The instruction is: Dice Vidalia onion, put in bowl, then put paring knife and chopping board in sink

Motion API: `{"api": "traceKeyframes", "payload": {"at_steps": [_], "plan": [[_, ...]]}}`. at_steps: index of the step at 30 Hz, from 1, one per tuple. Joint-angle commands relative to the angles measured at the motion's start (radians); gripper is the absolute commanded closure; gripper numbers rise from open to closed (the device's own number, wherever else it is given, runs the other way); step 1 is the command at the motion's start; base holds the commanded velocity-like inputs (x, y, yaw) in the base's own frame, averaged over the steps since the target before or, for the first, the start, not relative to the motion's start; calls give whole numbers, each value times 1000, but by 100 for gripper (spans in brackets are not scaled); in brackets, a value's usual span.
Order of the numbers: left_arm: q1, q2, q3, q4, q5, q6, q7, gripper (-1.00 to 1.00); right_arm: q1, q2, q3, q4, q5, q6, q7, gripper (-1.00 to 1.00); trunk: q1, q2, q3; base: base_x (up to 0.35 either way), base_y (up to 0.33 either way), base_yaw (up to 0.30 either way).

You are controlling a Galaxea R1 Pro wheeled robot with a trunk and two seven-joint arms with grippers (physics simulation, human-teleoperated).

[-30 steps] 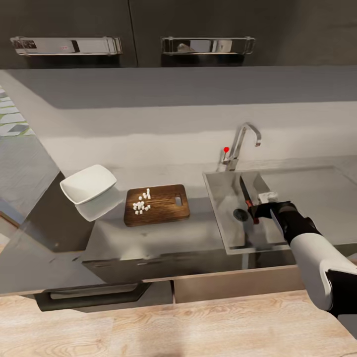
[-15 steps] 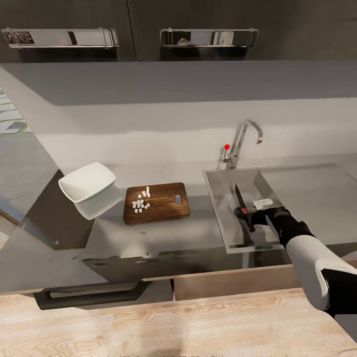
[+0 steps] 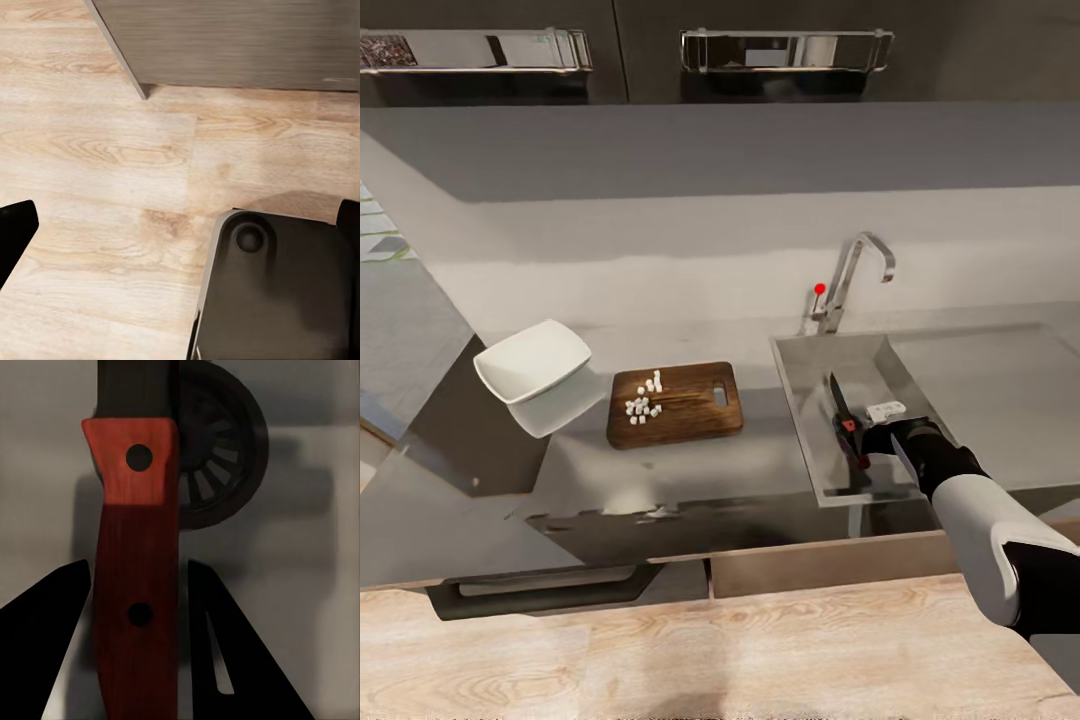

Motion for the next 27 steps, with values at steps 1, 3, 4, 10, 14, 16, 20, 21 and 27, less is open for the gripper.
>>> {"api": "traceKeyframes", "payload": {"at_steps": [1,3,4,10,14,16,20,21,27], "plan": [[0,2,-8,-2,6,-2,7,-100,0,1,-8,-2,10,3,8,100,1,-2,-3,0,0,0],[0,2,-8,-2,6,-2,7,-100,0,1,-8,-2,10,3,8,100,1,-2,-6,0,0,0],[0,2,-9,-2,6,-2,7,-100,0,1,-8,-2,10,3,8,100,1,-2,-8,0,0,0],[0,2,-8,-2,6,-2,7,-100,0,0,-8,-3,10,3,12,100,1,-2,-14,0,0,0],[0,2,-9,-2,6,-2,7,-100,0,-1,-8,-3,10,3,14,100,1,-2,-15,0,0,0],[0,2,-9,-2,6,-2,7,-100,0,-1,-8,-3,10,3,14,100,1,-2,-15,0,0,0],[0,2,-9,-2,6,-2,7,-100,0,-1,-8,-5,10,3,15,-100,1,-2,-15,0,0,0],[0,2,-9,-2,6,-2,7,-100,0,-1,-8,-6,10,2,15,-100,1,-2,-15,0,0,0],[0,2,-9,-2,6,-2,7,-100,0,-2,-9,-25,10,1,23,-100,1,-2,-15,0,0,0]]}}
